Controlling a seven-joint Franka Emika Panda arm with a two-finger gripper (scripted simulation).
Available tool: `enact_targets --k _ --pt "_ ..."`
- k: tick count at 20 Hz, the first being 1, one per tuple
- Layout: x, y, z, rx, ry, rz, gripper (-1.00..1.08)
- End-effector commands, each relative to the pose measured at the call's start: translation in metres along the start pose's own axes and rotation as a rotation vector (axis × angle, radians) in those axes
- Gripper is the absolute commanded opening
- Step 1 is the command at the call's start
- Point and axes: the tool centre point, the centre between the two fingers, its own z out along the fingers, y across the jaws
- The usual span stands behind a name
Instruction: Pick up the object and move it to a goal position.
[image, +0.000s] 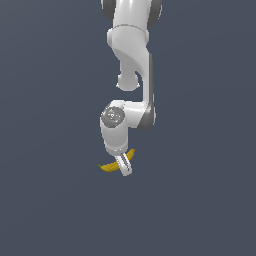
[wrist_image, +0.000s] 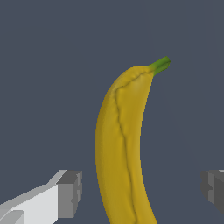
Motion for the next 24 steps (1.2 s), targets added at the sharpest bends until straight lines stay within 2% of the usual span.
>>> enact_targets --k 1,8,9,24 --pt "0.0 0.001 0.014 -0.001 -0.001 0.002 1.0" --pt "0.0 0.0 0.028 -0.001 -0.001 0.002 1.0" --pt "0.0 0.0 0.028 -0.001 -0.001 0.002 -1.0" --pt "0.001 0.003 0.023 0.0 0.0 0.001 -1.0"
